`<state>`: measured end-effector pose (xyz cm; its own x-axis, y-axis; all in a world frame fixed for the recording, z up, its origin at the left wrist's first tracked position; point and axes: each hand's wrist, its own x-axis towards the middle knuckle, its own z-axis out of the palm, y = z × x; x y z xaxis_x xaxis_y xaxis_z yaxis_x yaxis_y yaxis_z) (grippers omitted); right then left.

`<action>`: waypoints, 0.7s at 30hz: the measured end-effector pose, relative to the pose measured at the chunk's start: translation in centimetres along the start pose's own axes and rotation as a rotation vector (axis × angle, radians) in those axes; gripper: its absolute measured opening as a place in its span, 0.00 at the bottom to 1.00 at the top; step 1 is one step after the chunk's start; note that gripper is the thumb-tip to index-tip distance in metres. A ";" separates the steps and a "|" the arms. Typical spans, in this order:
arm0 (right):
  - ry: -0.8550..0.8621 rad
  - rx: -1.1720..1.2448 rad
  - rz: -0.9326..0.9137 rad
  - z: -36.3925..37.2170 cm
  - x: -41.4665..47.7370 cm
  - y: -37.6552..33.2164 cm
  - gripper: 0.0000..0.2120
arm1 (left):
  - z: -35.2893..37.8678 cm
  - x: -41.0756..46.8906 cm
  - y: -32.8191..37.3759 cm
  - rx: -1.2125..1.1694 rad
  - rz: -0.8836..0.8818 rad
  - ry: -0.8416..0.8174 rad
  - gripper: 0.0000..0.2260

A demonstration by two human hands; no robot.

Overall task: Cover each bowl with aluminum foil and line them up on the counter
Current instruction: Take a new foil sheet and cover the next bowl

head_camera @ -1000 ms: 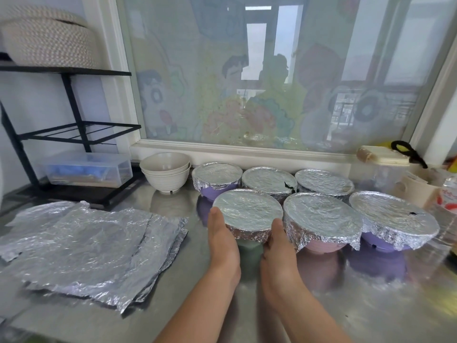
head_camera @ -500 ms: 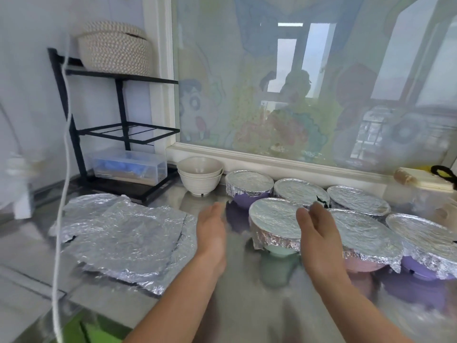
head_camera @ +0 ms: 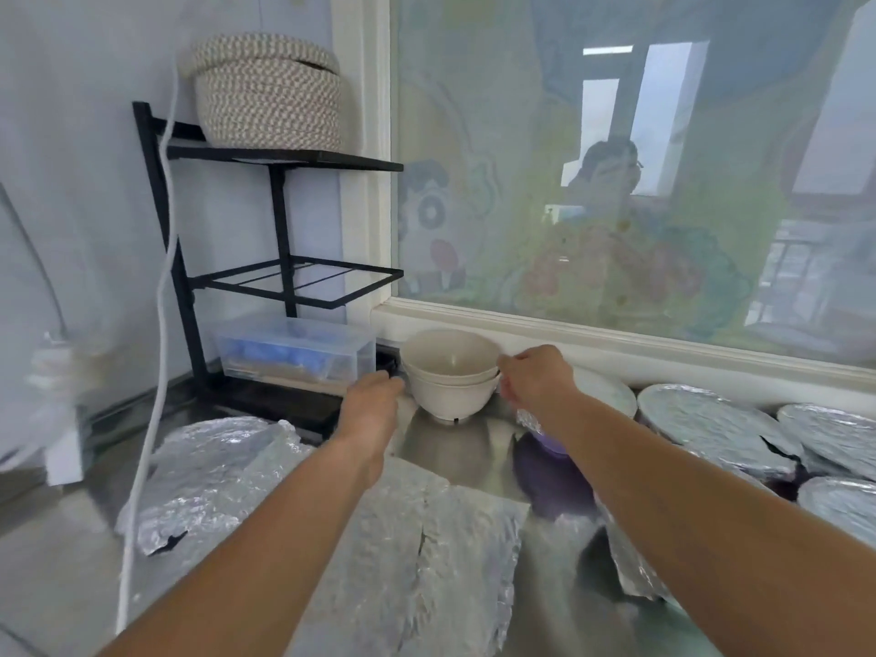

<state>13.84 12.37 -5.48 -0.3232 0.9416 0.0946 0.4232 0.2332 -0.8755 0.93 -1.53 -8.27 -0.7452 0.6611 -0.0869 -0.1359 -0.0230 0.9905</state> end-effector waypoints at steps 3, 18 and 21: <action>-0.017 0.048 0.054 1.4 4.1 -0.2 0.11 | 0.2 5.2 0.3 0.094 0.029 -0.020 0.06; -0.037 -0.257 -0.073 1.5 8.8 -1.5 0.09 | 2.9 10.2 0.9 -0.061 0.131 0.050 0.15; -0.025 -0.182 -0.074 -0.5 6.9 -3.4 0.08 | 2.7 7.5 3.1 -0.133 0.144 0.034 0.17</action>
<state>10.57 18.16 -1.60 -0.3788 0.9146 0.1416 0.5431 0.3435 -0.7662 -3.30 5.40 -5.59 -0.7845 0.6182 0.0492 -0.1096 -0.2163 0.9702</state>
